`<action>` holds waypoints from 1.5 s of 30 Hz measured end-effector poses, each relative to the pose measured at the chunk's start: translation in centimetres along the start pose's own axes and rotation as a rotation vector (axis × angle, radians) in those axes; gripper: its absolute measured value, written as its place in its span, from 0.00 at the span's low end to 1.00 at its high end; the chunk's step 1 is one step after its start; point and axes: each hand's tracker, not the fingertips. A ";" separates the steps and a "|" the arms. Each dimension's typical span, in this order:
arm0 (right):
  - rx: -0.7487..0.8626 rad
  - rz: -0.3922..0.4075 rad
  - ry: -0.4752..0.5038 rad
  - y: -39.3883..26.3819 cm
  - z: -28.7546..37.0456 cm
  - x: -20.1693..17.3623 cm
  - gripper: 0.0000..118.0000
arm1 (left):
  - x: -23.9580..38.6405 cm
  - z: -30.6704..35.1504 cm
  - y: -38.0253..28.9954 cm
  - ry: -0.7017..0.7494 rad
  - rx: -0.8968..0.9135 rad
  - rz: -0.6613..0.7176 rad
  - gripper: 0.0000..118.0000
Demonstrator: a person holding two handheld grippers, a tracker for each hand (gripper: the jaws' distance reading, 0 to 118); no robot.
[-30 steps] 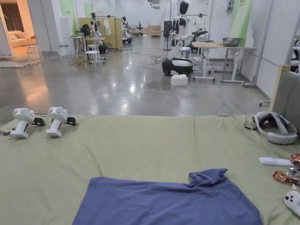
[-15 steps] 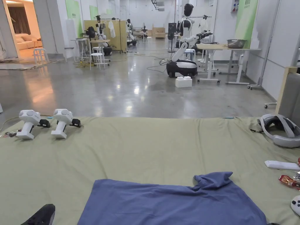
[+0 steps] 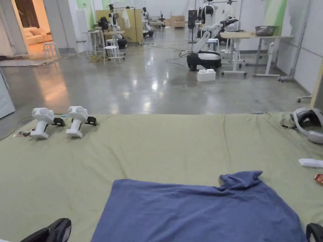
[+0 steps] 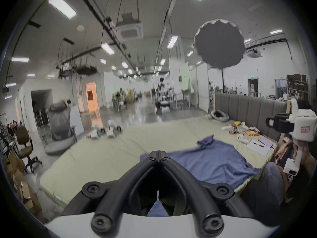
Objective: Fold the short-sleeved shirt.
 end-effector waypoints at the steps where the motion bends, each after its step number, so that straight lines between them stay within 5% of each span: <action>1: -0.013 -0.010 0.011 -0.4 -0.1 0.1 0.02 | -1.5 -1.0 -1.4 0.002 -0.040 0.039 0.28; 3: -0.061 -0.032 0.020 -1.0 -0.4 0.1 0.02 | -4.0 -3.1 -4.4 -0.026 -0.130 0.132 0.72; 11: -0.217 -0.098 0.018 -3.6 -1.2 0.4 0.02 | -8.4 -11.4 -17.5 -0.026 -0.529 0.222 0.70; 15: -0.266 -0.131 0.002 -4.4 -1.5 1.0 0.02 | -9.0 -14.2 -20.2 -0.040 -0.611 0.302 0.67; 19: -0.306 -0.133 -0.030 -5.0 -1.3 1.4 0.02 | -8.6 -15.7 -21.1 -0.069 -0.639 0.257 0.50; 21: -0.325 -0.129 -0.045 -5.3 -1.1 1.7 0.02 | -7.8 -16.1 -21.5 -0.058 -0.666 0.217 0.34; 27: -0.415 -0.137 -0.125 -7.0 -2.0 3.8 0.03 | -6.4 -16.9 -21.2 -0.051 -0.702 0.144 0.17; 28: -0.437 -0.158 -0.148 -7.7 -2.6 4.8 0.09 | -5.9 -17.0 -21.2 -0.049 -0.709 0.112 0.14; 29: -0.476 -0.198 -0.151 -8.7 -3.3 5.9 0.27 | -5.5 -17.1 -21.3 -0.054 -0.718 0.082 0.12; 30: -0.527 -0.219 -0.165 -10.1 -4.0 7.4 0.61 | -5.1 -17.4 -21.3 -0.045 -0.732 0.050 0.12; 31: -0.565 -0.240 -0.187 -11.6 -4.7 8.5 0.75 | -4.9 -17.7 -21.4 -0.037 -0.740 0.041 0.12; 41: -0.733 -0.224 -0.077 -19.4 -8.4 10.9 0.75 | -4.9 -17.8 -20.9 -0.031 -0.757 0.105 0.12; 44: -0.755 -0.245 -0.062 -20.3 -9.6 11.6 0.31 | -4.6 -17.7 -20.6 -0.028 -0.761 0.098 0.12; 45: -0.742 -0.274 -0.034 -20.4 -9.8 11.9 0.31 | -4.6 -17.7 -20.6 -0.027 -0.763 0.100 0.12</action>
